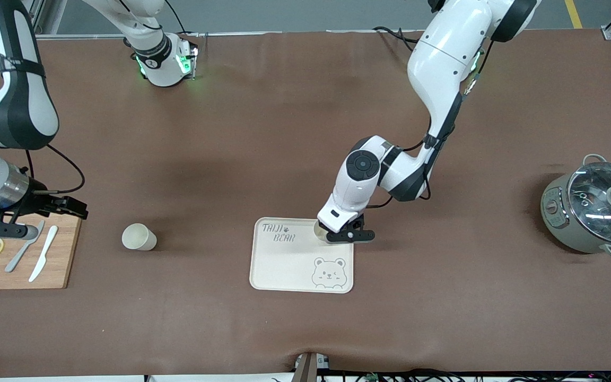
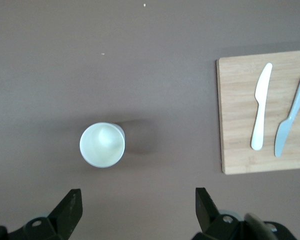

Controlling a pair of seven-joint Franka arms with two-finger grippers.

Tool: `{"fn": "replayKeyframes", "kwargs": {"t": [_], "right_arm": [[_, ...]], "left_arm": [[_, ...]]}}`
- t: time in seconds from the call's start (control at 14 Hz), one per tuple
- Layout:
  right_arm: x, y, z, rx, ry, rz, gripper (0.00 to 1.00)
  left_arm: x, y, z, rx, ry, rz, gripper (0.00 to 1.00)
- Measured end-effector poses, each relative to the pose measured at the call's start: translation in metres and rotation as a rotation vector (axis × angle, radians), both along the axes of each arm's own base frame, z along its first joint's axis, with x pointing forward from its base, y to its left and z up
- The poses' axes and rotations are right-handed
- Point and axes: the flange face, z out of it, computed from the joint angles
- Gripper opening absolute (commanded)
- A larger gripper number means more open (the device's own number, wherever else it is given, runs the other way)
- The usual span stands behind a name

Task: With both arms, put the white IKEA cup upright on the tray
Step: 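Lower the cup onto the tray while the right gripper reaches the other cup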

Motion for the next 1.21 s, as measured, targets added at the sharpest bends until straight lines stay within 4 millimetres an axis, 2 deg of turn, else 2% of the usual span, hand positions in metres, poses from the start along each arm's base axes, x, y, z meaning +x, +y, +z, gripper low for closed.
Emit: {"fn": "replayKeyframes", "kwargs": {"t": [0.43, 0.5, 0.64, 0.85, 1.0, 1.14, 1.21], "right_arm": [[0.019, -0.003, -0.055, 0.014, -0.022, 0.009, 1.00], [0.020, -0.002, -0.061, 0.017, -0.023, 0.010, 1.00], [0.021, 0.000, -0.068, 0.022, -0.017, 0.013, 1.00], [0.023, 0.001, -0.079, 0.027, -0.015, 0.015, 1.00], [0.023, 0.003, -0.095, 0.033, -0.029, 0.017, 1.00], [0.020, 0.004, -0.111, 0.030, -0.039, 0.026, 1.00], [0.018, 0.005, -0.118, 0.029, -0.037, 0.030, 1.00]], "left_arm": [[-0.001, 0.001, -0.001, 0.002, 0.002, -0.002, 0.00], [-0.001, 0.001, -0.001, 0.003, 0.001, -0.010, 0.06], [0.001, 0.002, -0.001, 0.006, -0.002, -0.025, 0.33], [0.003, 0.006, -0.002, 0.008, -0.003, -0.025, 0.49], [0.004, 0.006, -0.001, 0.004, -0.008, -0.026, 0.55], [0.004, 0.006, -0.001, 0.003, -0.009, -0.026, 0.67], [0.004, 0.006, -0.001, 0.003, -0.010, -0.026, 0.67]]}}
